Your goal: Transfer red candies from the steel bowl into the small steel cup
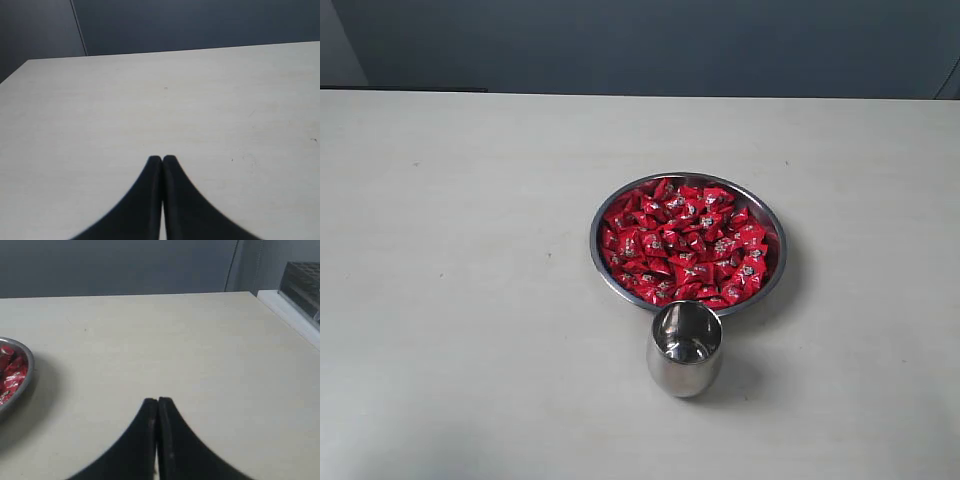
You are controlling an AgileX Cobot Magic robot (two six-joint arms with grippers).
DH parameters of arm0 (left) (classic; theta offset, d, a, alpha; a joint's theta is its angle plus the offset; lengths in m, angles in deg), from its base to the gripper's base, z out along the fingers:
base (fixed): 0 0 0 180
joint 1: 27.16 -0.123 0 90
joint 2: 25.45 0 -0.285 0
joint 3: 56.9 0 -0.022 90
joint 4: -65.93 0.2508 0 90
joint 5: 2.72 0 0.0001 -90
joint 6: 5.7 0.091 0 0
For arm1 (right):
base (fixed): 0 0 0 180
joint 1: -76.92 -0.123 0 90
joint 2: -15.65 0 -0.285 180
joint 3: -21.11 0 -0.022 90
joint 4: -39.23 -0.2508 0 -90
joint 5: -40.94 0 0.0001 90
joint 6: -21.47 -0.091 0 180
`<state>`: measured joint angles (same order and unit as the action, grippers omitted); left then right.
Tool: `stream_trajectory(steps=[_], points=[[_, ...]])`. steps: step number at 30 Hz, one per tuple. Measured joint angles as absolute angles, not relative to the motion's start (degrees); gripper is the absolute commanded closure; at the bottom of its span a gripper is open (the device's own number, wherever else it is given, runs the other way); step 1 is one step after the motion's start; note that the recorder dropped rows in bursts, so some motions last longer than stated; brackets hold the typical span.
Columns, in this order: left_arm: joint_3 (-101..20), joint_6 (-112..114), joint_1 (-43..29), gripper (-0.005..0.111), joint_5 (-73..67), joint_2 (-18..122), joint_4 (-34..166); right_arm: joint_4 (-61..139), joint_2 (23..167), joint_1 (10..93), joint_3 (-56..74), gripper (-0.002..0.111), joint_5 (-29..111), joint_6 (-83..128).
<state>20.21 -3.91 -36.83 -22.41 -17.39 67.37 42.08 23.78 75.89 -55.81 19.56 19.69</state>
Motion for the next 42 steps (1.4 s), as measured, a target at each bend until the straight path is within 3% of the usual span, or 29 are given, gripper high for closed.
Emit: stream_trajectory(steps=[14,23,33,42], points=[[20.21,-3.91,-36.83,0.106,-22.41,-17.39,67.37,42.08,23.78,75.89,-55.84,0.108,21.00,19.69],[20.21,-3.91,-36.83,0.106,-22.41,-17.39,67.37,37.14,23.78,75.89,-55.98,0.108,40.41,19.69],[20.21,-3.91,-36.83,0.106,-22.41,-17.39,67.37,36.46,23.68,75.89,-55.98,0.108,45.59,19.69],[20.21,-3.91,-36.83,0.106,-22.41,-17.39,67.37,30.41,23.65,75.89,-55.98,0.108,61.58,19.09]])
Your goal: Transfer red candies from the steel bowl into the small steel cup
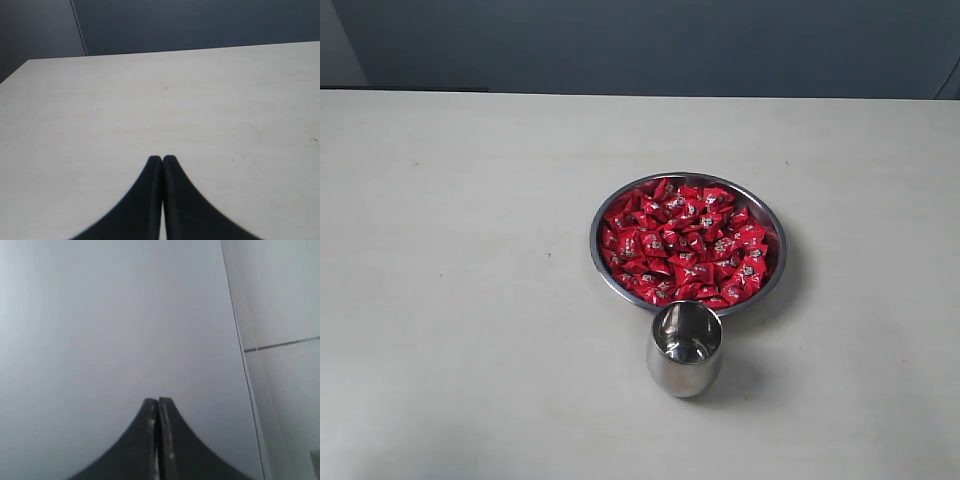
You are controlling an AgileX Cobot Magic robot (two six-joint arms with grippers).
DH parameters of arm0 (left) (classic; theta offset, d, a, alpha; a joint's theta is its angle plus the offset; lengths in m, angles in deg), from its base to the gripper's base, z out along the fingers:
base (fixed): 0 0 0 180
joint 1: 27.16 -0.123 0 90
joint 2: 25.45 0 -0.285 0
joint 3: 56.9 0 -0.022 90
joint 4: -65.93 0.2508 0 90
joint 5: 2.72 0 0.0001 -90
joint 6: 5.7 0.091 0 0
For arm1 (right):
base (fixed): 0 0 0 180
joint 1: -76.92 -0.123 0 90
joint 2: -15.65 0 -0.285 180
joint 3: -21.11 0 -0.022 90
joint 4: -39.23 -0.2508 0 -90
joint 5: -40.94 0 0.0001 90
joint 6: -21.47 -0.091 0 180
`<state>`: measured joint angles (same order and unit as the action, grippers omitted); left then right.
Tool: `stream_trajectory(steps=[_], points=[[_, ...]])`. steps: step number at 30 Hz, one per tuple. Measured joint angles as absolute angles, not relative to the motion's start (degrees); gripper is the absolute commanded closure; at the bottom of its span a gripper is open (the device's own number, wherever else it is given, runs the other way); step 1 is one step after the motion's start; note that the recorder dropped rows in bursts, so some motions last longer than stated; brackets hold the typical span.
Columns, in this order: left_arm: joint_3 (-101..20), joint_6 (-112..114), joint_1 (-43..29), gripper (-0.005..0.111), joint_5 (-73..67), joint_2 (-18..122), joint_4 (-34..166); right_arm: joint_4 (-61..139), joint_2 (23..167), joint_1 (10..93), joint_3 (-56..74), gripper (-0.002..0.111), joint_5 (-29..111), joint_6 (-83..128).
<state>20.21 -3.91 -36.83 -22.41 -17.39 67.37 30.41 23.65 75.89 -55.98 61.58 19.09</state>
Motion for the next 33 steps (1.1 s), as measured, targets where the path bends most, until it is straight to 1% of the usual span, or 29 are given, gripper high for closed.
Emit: stream_trajectory(steps=[8,12,15,18,19,21,22,23,25,26,27,28,29,31,33], points=[[20.21,-3.91,-36.83,0.106,-22.41,-17.39,67.37,29.75,23.65,75.89,-55.98,0.108,69.04,18.25],[20.21,-3.91,-36.83,0.106,-22.41,-17.39,67.37,29.75,23.57,75.89,-55.98,0.108,69.61,9.92],[20.21,-3.91,-36.83,0.106,-22.41,-17.39,67.37,31.81,23.57,75.89,-52.81,0.108,67.10,6.99],[20.21,-3.91,-36.83,0.106,-22.41,-17.39,67.37,34.47,25.45,75.98,-46.89,0.108,60.56,6.61],[20.21,-3.91,-36.83,0.106,-22.41,-17.39,67.37,35.23,28.43,75.98,-42.50,0.108,54.97,6.44],[20.21,-3.91,-36.83,0.106,-22.41,-17.39,67.37,36.03,35.34,75.86,-35.85,0.108,48.50,6.33],[20.21,-3.91,-36.83,0.106,-22.41,-17.39,67.37,37.85,41.26,74.21,-30.95,0.108,43.57,6.33],[20.21,-3.91,-36.83,0.106,-22.41,-17.39,67.37,38.85,44.38,73.15,-28.59,0.108,41.86,6.33],[20.21,-3.91,-36.83,0.106,-22.41,-17.39,67.37,41.10,53.20,67.66,-22.95,0.108,37.72,7.89],[20.21,-3.91,-36.83,0.106,-22.41,-17.39,67.37,41.69,59.31,62.39,-19.34,0.108,35.34,11.24],[20.21,-3.91,-36.83,0.106,-22.41,-17.39,67.37,41.79,61.82,60.18,-17.88,0.108,34.18,12.74],[20.21,-3.91,-36.83,0.106,-22.41,-17.39,67.37,41.79,68.26,55.08,-14.12,0.108,30.64,16.58],[20.21,-3.91,-36.83,0.106,-22.41,-17.39,67.37,41.79,73.40,51.92,-11.12,0.108,27.49,19.94],[20.21,-3.91,-36.83,0.106,-22.41,-17.39,67.37,41.63,82.10,48.88,-6.27,0.108,21.94,24.03],[20.21,-3.91,-36.83,0.106,-22.41,-17.39,67.37,40.94,86.99,48.53,-3.11,0.108,18.64,25.77]])
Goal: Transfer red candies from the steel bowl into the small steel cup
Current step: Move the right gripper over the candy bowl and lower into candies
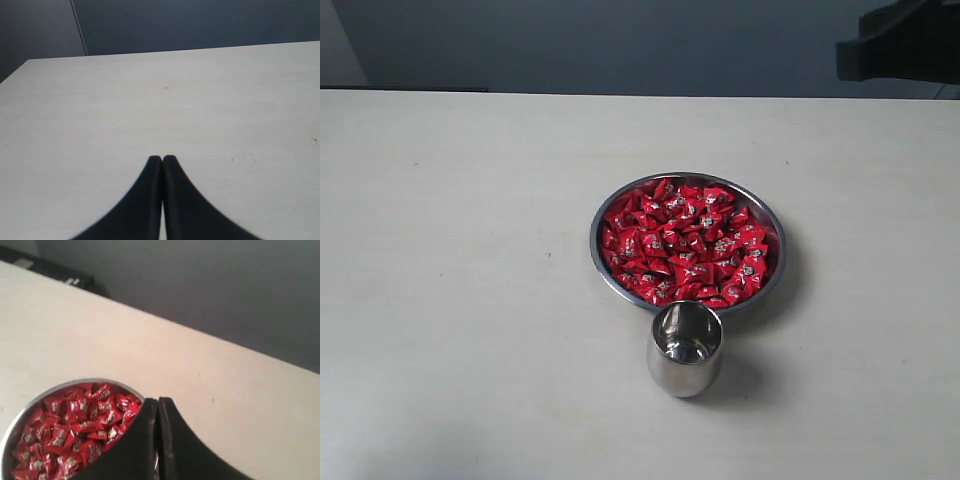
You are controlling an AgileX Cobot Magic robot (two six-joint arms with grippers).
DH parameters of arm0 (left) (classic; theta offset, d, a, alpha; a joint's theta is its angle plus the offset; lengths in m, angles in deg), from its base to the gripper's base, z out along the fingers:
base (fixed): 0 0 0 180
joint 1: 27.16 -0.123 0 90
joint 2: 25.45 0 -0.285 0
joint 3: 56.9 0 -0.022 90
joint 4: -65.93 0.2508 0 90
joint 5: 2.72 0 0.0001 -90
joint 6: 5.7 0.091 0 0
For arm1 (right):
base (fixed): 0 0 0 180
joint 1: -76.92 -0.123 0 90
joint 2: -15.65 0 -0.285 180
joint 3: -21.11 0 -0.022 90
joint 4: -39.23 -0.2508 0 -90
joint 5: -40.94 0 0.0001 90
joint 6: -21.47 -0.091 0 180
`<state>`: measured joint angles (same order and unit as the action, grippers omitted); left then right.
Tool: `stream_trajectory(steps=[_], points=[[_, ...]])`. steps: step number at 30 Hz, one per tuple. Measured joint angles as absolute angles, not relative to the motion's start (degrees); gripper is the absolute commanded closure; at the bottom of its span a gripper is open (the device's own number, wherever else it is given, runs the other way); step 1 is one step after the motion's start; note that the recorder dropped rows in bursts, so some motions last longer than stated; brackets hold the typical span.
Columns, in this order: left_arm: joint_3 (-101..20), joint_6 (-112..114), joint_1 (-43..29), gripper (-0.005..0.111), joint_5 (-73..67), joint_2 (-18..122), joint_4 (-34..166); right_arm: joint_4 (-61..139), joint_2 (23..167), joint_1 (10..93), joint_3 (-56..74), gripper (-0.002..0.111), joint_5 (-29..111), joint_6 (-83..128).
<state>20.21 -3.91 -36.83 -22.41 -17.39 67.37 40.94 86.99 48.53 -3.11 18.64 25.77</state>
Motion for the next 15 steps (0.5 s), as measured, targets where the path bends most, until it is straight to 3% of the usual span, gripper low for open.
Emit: stream_trajectory(steps=[5,15], points=[[20.21,-3.91,-36.83,0.106,-22.41,-17.39,67.37,29.25,98.92,48.39,4.02,0.108,9.91,39.22],[20.21,-3.91,-36.83,0.106,-22.41,-17.39,67.37,4.11,114.71,55.97,4.54,0.108,4.48,57.66]])
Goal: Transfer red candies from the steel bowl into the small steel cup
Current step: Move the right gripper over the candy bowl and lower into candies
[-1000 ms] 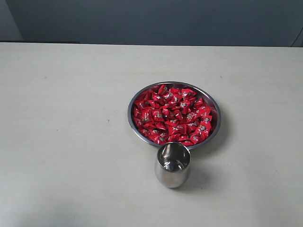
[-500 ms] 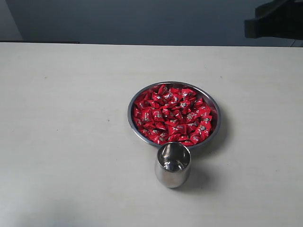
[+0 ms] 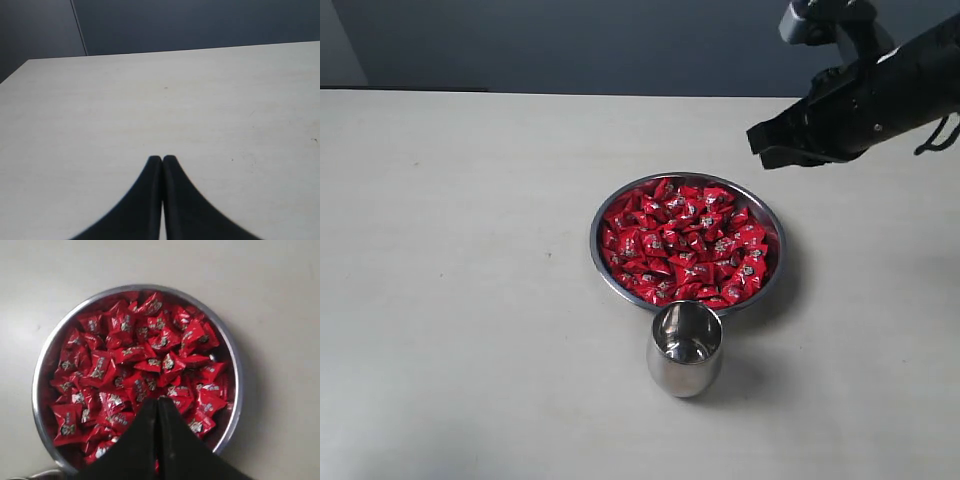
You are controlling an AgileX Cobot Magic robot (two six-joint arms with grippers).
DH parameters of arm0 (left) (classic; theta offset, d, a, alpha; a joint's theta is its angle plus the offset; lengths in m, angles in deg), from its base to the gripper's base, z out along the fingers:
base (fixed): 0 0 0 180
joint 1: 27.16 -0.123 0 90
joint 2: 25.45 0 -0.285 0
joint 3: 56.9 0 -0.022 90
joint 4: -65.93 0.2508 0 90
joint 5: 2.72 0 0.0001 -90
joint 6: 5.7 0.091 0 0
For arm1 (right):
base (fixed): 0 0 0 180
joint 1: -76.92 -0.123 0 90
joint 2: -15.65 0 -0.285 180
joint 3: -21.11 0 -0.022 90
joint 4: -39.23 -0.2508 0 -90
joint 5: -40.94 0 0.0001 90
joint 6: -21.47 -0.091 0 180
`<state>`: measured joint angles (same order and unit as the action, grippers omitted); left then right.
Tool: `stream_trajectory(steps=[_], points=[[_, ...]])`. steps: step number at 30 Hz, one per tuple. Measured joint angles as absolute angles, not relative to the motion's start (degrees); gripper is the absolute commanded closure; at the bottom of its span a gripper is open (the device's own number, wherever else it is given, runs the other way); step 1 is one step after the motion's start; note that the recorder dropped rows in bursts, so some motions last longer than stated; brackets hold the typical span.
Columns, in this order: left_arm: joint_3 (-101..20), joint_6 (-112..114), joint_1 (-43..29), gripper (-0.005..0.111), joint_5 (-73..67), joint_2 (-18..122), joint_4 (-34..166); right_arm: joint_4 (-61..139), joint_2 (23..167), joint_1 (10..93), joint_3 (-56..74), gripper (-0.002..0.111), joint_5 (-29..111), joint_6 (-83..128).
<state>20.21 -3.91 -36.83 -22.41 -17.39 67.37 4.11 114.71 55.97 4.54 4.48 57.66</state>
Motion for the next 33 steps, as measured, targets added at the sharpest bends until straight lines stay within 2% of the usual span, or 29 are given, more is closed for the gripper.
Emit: stream_trajectory(steps=[7,13,20,23,28,33], points=[[20.21,-3.91,-36.83,0.106,-22.41,-17.39,67.37,1.89,120.56,53.87,4.54,0.108,0.42,59.39],[20.21,-3.91,-36.83,0.106,-22.41,-17.39,67.37,1.75,121.83,47.78,4.54,0.108,7.23,61.10],[20.21,-3.91,-36.83,0.106,-22.41,-17.39,67.37,1.52,123.12,47.18,4.54,0.108,10.88,61.25],[20.21,-3.91,-36.83,0.106,-22.41,-17.39,67.37,1.41,124.28,47.05,4.54,0.100,11.20,61.12],[20.21,-3.91,-36.83,0.106,-22.41,-17.39,67.37,0.83,125.61,47.05,4.54,0.077,12.67,60.43],[20.21,-3.91,-36.83,0.106,-22.41,-17.39,67.37,0.31,127.15,47.05,4.54,0.073,14.04,59.43]])
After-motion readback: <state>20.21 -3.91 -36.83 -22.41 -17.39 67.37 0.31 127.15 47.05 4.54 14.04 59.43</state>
